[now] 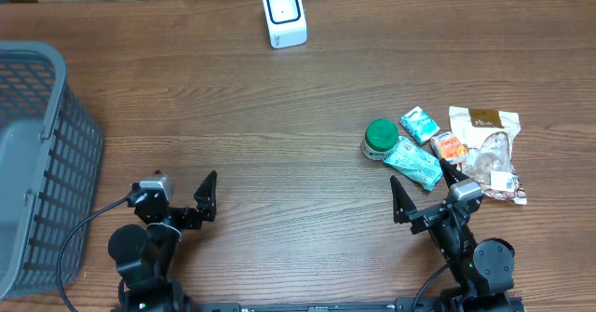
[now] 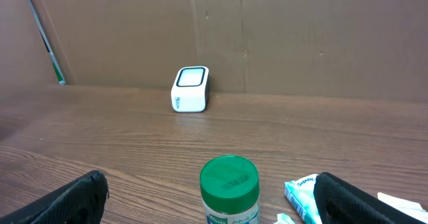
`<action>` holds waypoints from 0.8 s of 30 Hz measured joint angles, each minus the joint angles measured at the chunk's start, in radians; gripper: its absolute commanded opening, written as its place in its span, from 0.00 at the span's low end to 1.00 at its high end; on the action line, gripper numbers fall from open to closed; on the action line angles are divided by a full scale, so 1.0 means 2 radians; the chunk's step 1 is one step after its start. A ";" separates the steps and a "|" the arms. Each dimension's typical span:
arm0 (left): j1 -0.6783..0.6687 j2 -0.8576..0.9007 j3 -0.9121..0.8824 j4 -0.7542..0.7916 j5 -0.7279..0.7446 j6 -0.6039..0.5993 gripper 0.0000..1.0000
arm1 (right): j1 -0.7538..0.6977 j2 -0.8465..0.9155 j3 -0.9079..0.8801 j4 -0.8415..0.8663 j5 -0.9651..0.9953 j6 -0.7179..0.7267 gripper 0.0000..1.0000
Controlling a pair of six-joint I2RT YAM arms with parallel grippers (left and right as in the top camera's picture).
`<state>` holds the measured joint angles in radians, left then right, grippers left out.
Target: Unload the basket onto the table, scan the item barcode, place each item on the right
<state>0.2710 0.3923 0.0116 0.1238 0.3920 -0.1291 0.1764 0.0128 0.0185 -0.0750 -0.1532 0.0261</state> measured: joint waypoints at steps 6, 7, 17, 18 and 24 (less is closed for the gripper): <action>0.000 -0.038 -0.001 -0.043 -0.076 0.004 1.00 | 0.000 0.000 0.000 0.000 0.000 0.000 1.00; 0.000 -0.048 -0.001 -0.058 -0.089 0.005 1.00 | 0.000 0.000 0.000 0.000 0.000 0.000 1.00; 0.000 -0.117 -0.002 -0.096 -0.138 0.050 0.99 | 0.000 0.000 0.000 0.000 0.000 0.000 1.00; 0.000 -0.120 -0.002 -0.096 -0.138 0.050 1.00 | 0.000 0.000 0.000 0.000 0.000 0.000 1.00; 0.000 -0.173 -0.002 -0.095 -0.139 0.021 0.99 | 0.000 0.000 0.000 0.000 0.000 0.000 1.00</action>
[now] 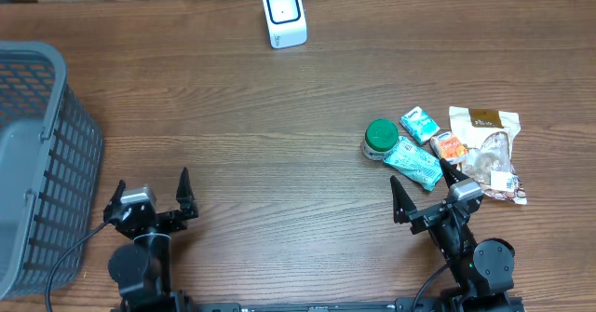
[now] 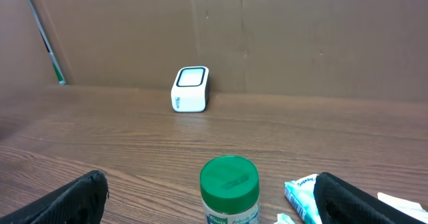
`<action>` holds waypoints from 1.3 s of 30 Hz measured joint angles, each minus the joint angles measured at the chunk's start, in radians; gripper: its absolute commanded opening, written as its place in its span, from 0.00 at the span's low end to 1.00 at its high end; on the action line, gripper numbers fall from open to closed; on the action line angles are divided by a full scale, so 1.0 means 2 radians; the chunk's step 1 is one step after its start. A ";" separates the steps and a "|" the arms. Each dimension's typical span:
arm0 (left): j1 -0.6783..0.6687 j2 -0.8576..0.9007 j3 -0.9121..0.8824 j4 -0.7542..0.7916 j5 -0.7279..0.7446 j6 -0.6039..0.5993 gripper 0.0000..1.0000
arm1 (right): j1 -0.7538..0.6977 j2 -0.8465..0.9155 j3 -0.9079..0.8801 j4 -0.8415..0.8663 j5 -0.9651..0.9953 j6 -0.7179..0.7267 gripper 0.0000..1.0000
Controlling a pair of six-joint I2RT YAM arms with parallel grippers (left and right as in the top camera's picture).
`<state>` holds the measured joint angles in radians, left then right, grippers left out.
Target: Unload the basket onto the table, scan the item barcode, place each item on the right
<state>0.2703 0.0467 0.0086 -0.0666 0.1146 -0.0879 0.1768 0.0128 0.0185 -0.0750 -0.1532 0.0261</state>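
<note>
A white barcode scanner [image 1: 284,14] stands at the table's far edge and shows again in the right wrist view [image 2: 191,89]. The items lie in a cluster at the right: a green-lidded jar [image 1: 379,138] [image 2: 229,187], two teal packets [image 1: 414,162] and snack bags [image 1: 484,154]. My right gripper [image 1: 422,183] [image 2: 210,209] is open just short of the jar and the larger teal packet and holds nothing. My left gripper [image 1: 151,189] is open and empty near the front left, far from the items.
A grey plastic basket [image 1: 37,163] takes up the left edge of the table, close beside the left arm. A cardboard wall [image 2: 267,30] rises behind the scanner. A cable runs from the left arm's base toward the basket.
My left gripper has swung from pointing right, near the table's front left, to facing straight ahead a little further left. The right gripper and the items have not moved.
</note>
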 measured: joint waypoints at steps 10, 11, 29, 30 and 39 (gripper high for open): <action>-0.001 -0.015 0.000 -0.001 -0.007 0.020 1.00 | 0.000 0.000 0.000 0.000 0.000 0.000 1.00; -0.004 -0.015 0.000 -0.001 -0.009 0.023 1.00 | 0.000 0.000 0.000 0.000 0.000 0.000 1.00; -0.093 -0.015 0.000 -0.001 -0.012 0.033 1.00 | 0.000 0.000 0.000 0.000 0.000 0.000 1.00; -0.093 -0.015 0.000 -0.001 -0.012 0.033 1.00 | 0.000 0.000 0.000 0.000 0.000 0.000 1.00; -0.093 -0.015 0.000 -0.001 -0.011 0.033 1.00 | 0.000 0.000 0.000 0.000 0.000 0.000 1.00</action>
